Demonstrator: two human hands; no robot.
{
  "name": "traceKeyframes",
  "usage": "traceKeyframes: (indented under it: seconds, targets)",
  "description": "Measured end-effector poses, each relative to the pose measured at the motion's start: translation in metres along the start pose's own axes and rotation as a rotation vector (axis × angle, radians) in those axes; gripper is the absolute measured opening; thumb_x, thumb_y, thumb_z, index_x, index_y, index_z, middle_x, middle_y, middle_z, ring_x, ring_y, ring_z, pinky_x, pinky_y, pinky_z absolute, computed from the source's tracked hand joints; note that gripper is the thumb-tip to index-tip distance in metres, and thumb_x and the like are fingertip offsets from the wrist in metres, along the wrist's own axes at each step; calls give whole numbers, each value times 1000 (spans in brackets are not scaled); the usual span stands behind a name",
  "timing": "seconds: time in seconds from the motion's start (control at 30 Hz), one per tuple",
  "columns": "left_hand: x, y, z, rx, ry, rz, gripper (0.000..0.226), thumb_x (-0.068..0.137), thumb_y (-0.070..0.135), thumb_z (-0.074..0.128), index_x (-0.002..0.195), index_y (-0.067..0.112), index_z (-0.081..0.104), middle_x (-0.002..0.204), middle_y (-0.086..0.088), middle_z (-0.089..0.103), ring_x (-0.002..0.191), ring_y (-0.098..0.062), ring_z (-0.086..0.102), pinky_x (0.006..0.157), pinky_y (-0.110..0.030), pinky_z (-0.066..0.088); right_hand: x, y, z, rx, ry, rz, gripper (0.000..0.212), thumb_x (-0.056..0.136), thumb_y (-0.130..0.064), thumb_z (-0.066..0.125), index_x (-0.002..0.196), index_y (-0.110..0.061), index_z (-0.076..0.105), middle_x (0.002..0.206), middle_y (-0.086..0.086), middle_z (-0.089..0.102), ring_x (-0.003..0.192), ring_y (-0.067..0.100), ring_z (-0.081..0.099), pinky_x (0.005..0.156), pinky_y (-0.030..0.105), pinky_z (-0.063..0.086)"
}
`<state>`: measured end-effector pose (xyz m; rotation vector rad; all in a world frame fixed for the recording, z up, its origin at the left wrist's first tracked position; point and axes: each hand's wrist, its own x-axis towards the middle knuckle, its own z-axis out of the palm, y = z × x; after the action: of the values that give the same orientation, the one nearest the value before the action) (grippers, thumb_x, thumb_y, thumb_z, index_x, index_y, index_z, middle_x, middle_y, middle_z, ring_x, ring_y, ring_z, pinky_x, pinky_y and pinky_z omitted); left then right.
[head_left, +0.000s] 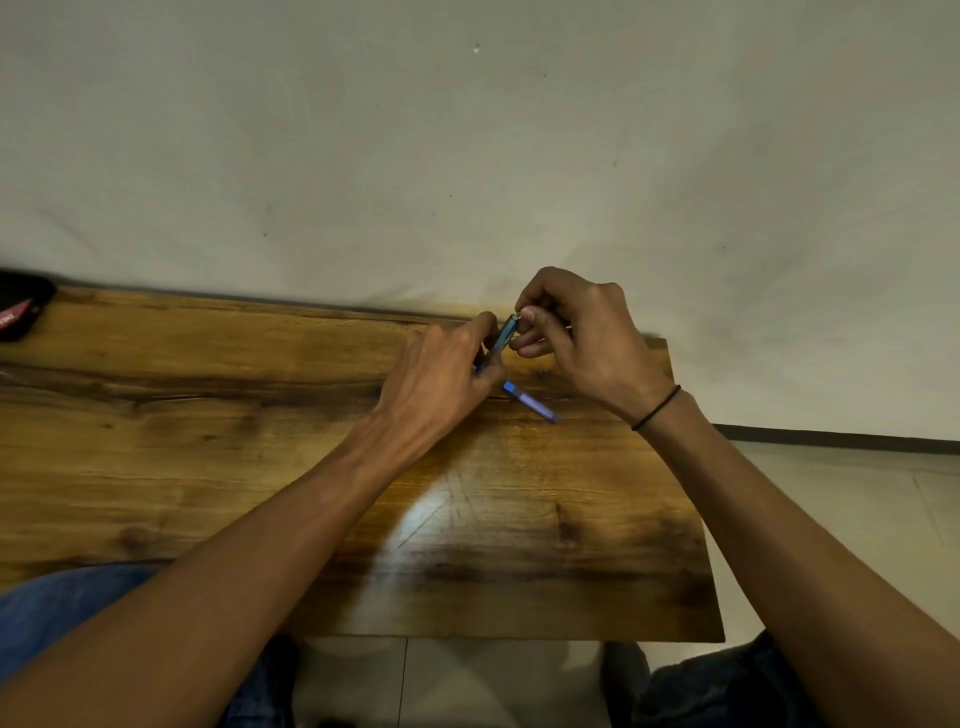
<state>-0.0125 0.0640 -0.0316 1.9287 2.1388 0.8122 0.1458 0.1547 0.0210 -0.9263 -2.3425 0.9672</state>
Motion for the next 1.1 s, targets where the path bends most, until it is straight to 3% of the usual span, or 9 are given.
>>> traceKeyframes:
  seconds: [0.1, 0.3, 0.43, 0.53, 0.63, 0.77, 1.1]
  targets:
    - [0, 1, -1, 2, -16, 3, 18, 99, 28, 65, 113, 17, 64, 83, -1, 73, 65, -20, 67, 60, -34, 53, 0, 0, 0, 29, 11, 28, 8, 106, -2, 57, 102, 0, 63, 86, 9, 72, 75, 10, 79, 70, 27, 66]
    - [-1, 2, 0, 46, -38, 15, 16, 102, 29, 63, 112, 16, 64, 82, -1, 72, 65, -18, 66, 60, -30, 47, 0, 0, -3, 22, -28, 72, 7, 106, -6, 60, 102, -2, 64, 84, 7, 74, 72, 9, 79, 68, 25, 66]
    - [-2, 2, 1, 78, -57, 23, 17, 103, 28, 61, 114, 16, 64, 86, -2, 72, 66, -18, 61, 61, -31, 42, 1, -1, -10, -221, -116, 4, 9, 107, -9, 57, 102, -5, 63, 85, 9, 73, 71, 9, 77, 68, 34, 66]
    - [-3, 3, 3, 131, -63, 45, 16, 103, 27, 62, 115, 16, 64, 82, 1, 63, 64, -16, 49, 63, -31, 34, 3, -2, -12, -410, -183, -27, 9, 107, -8, 56, 100, -7, 62, 86, 9, 72, 74, 20, 75, 70, 43, 64]
    - [-3, 3, 2, 146, -83, 55, 16, 104, 25, 59, 116, 15, 63, 81, 3, 56, 64, -15, 47, 62, -31, 34, 3, -4, -11, -464, -196, -30, 9, 105, -2, 57, 99, -8, 62, 87, 9, 70, 74, 23, 74, 69, 42, 64]
    - [-2, 3, 1, 149, -93, 58, 17, 105, 23, 57, 117, 13, 63, 90, -5, 69, 65, -15, 46, 63, -31, 34, 2, -2, -8, -497, -169, -35, 16, 100, 5, 62, 98, -11, 62, 86, 2, 68, 71, 17, 72, 68, 39, 64]
    - [-3, 4, 1, 142, -93, 34, 22, 107, 25, 54, 123, 13, 62, 98, -6, 72, 69, -17, 50, 63, -32, 37, -2, -5, 0, -528, -104, -64, 16, 96, 4, 67, 98, -11, 62, 87, 4, 69, 71, 19, 71, 67, 42, 64]
